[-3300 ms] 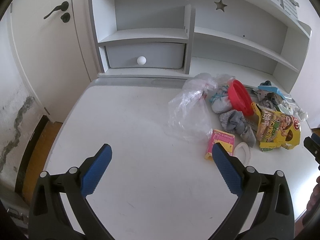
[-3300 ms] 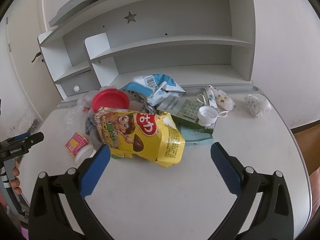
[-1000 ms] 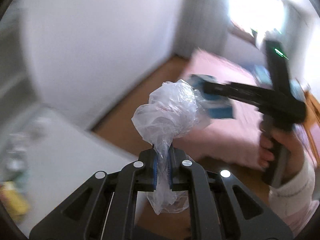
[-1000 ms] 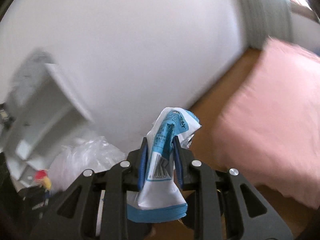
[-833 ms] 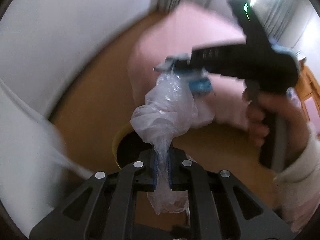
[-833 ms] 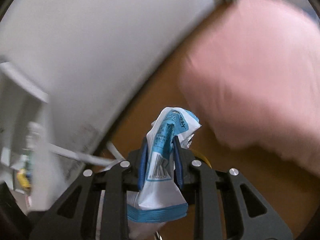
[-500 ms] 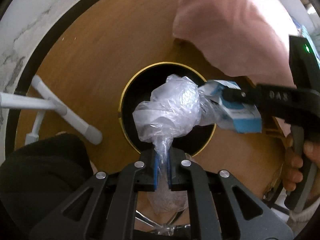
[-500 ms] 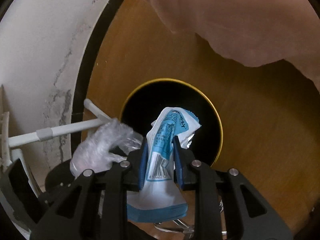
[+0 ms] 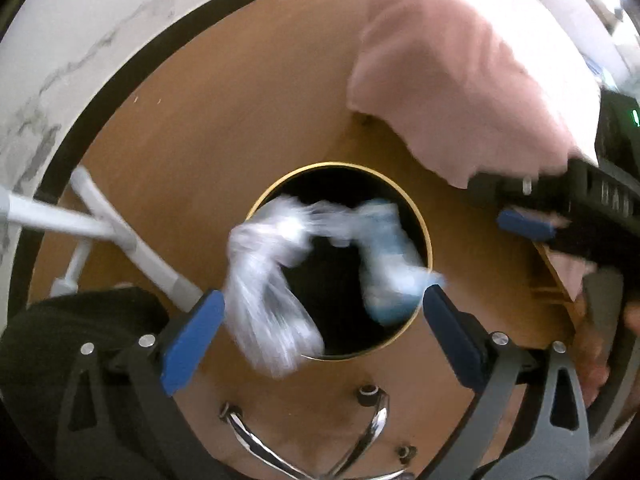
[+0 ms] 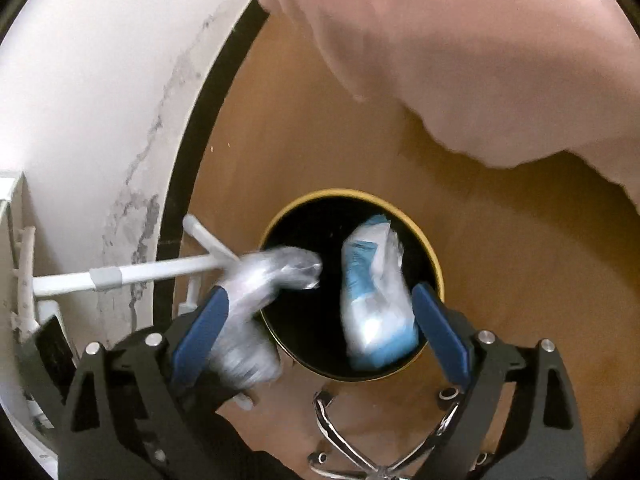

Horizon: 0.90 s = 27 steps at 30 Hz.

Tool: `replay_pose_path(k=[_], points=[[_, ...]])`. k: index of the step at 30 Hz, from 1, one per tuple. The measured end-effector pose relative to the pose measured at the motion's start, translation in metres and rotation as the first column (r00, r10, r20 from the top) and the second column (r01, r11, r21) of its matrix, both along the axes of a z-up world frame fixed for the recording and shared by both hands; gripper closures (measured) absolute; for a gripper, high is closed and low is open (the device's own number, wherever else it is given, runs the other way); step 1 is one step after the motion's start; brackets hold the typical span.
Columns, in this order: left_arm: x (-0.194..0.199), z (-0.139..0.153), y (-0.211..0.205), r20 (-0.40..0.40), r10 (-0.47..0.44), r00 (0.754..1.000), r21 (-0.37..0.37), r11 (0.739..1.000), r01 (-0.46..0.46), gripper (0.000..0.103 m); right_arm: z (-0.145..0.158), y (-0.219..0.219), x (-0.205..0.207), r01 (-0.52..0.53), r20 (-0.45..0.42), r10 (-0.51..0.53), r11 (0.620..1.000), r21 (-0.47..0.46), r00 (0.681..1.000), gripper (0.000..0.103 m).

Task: Collect trash
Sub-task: 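Carry both items over the black bin and open both grippers, then grasp the pink box with left gripper while right grasps yellow snack bag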

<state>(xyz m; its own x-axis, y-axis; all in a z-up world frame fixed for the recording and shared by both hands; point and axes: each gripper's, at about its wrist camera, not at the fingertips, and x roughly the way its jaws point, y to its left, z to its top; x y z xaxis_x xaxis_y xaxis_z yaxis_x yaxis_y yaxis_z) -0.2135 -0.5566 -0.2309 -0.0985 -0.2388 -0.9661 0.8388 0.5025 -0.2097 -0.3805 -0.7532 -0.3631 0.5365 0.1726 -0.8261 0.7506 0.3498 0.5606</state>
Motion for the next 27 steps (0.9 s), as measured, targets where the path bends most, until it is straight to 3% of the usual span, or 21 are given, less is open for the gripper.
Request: replay_pose_path(k=[1, 3, 4, 5, 6, 7, 8, 9, 10, 11, 13, 16, 19, 21, 22, 25, 27], points=[[-0.006, 0.009, 0.000, -0.005, -0.018, 1.000, -0.018, 1.000, 0.017, 0.007, 0.010, -0.004, -0.005, 0.020, 0.002, -0.020, 1.000, -0.020, 1.000, 0.013], [-0.021, 0.044, 0.002, 0.019, -0.050, 0.999, -0.106, 0.993, 0.052, 0.007, 0.058, -0.008, -0.019, 0.064, -0.051, -0.077, 0.975, -0.212, 0.996, 0.013], [-0.032, 0.075, 0.003, 0.053, -0.082, 0.995, -0.186, 0.978, 0.091, 0.007, 0.101, -0.003, -0.025, 0.068, -0.081, -0.109, 0.914, -0.401, 0.991, 0.013], [-0.038, 0.095, 0.005, 0.081, -0.105, 0.991, -0.238, 0.964, 0.121, 0.007, 0.136, 0.003, -0.030, 0.074, -0.072, -0.132, 0.842, -0.534, 0.989, 0.012], [-0.047, 0.125, 0.009, 0.126, -0.135, 0.983, -0.307, 0.937, 0.168, 0.007, 0.176, 0.015, -0.037, 0.092, -0.039, -0.157, 0.742, -0.664, 0.987, 0.007], [-0.053, 0.153, 0.014, 0.170, -0.159, 0.972, -0.363, 0.907, 0.212, 0.007, 0.206, 0.027, -0.044, 0.117, 0.000, -0.175, 0.657, -0.744, 0.985, 0.006], [-0.061, 0.191, 0.022, 0.232, -0.178, 0.956, -0.424, 0.866, 0.264, 0.007, 0.240, 0.044, -0.053, 0.161, 0.066, -0.191, 0.536, -0.829, 0.979, 0.006], [-0.065, 0.227, 0.036, 0.295, -0.174, 0.939, -0.479, 0.824, 0.303, 0.007, 0.264, 0.061, -0.059, 0.193, 0.123, -0.184, 0.440, -0.877, 0.975, 0.006], [-0.065, 0.260, 0.053, 0.353, -0.140, 0.925, -0.529, 0.786, 0.321, 0.006, 0.281, 0.075, -0.064, 0.214, 0.161, -0.168, 0.372, -0.903, 0.973, 0.006], [-0.063, 0.287, 0.068, 0.394, -0.101, 0.913, -0.563, 0.759, 0.327, 0.006, 0.295, 0.090, -0.065, 0.225, 0.187, -0.141, 0.334, -0.915, 0.972, 0.006], [-0.054, 0.317, 0.095, 0.453, -0.027, 0.891, -0.583, 0.747, 0.319, 0.006, 0.306, 0.107, -0.060, 0.218, 0.209, -0.063, 0.356, -0.909, 0.976, 0.006], [-0.019, 0.342, 0.150, 0.510, 0.120, 0.852, -0.570, 0.789, 0.230, 0.006, 0.310, 0.132, -0.028, 0.127, 0.165, 0.053, 0.427, -0.895, 0.985, 0.006], [0.029, 0.343, 0.218, 0.496, 0.294, 0.817, -0.552, 0.833, 0.035, 0.006, 0.317, 0.169, 0.019, 0.034, 0.153, 0.227, 0.457, -0.889, 0.962, 0.006], [0.061, 0.338, 0.280, 0.463, 0.427, 0.776, -0.541, 0.830, -0.134, 0.006, 0.325, 0.195, 0.051, -0.024, 0.153, 0.338, 0.467, -0.884, 0.929, 0.006], [0.072, 0.335, 0.307, 0.456, 0.486, 0.745, -0.532, 0.820, -0.209, 0.006, 0.327, 0.205, 0.063, -0.048, 0.154, 0.385, 0.467, -0.883, 0.910, 0.006], [0.109, 0.323, 0.404, 0.466, 0.663, 0.586, -0.486, 0.745, -0.456, 0.006, 0.337, 0.256, 0.107, -0.129, 0.150, 0.544, 0.441, -0.888, 0.826, 0.006], [0.134, 0.309, 0.467, 0.482, 0.750, 0.454, -0.433, 0.654, -0.620, 0.006, 0.343, 0.297, 0.140, -0.192, 0.129, 0.653, 0.396, -0.898, 0.746, 0.006]])
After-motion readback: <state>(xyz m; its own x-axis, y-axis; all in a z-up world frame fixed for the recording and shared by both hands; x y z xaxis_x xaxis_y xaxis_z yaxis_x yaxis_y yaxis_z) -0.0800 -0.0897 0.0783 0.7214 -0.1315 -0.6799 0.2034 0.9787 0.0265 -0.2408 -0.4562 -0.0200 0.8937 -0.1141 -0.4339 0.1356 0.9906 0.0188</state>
